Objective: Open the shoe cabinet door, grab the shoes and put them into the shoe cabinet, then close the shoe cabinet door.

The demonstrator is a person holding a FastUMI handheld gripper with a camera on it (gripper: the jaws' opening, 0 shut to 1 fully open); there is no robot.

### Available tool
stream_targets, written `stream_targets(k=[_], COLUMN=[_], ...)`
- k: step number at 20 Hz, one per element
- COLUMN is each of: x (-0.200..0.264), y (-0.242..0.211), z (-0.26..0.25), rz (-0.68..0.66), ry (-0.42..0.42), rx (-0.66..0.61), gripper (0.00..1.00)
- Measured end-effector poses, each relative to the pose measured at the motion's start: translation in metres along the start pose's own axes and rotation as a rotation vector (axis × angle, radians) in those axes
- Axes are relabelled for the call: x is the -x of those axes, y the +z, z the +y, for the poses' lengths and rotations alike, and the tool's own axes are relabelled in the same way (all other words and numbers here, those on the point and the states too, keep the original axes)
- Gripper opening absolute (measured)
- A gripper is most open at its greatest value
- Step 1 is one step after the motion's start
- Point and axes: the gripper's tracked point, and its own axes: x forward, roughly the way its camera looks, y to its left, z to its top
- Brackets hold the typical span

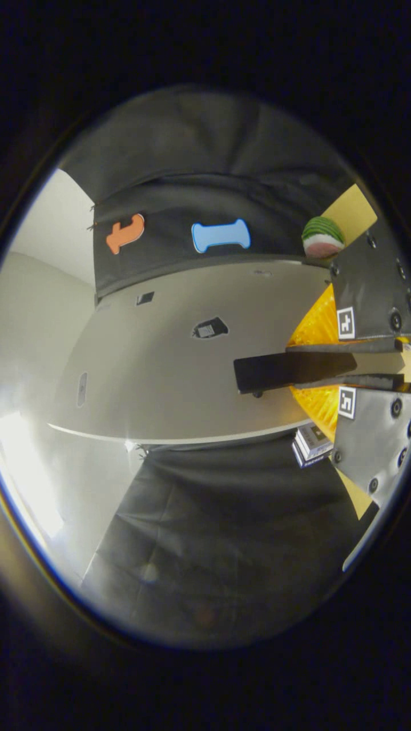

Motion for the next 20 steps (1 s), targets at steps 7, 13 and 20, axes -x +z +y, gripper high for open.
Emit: stream_targets(k=[7, 13, 20], x=[0.035, 0.049, 0.056], y=[0.007, 0.017, 0.024], z=[-0.045, -0.108, -0.166], rz=[-0.018, -0.048, -0.061], ry=[-0.069, -0.171, -0.244], rx=[0.013, 0.017, 0.001], gripper=[0.1, 0.08, 0.04])
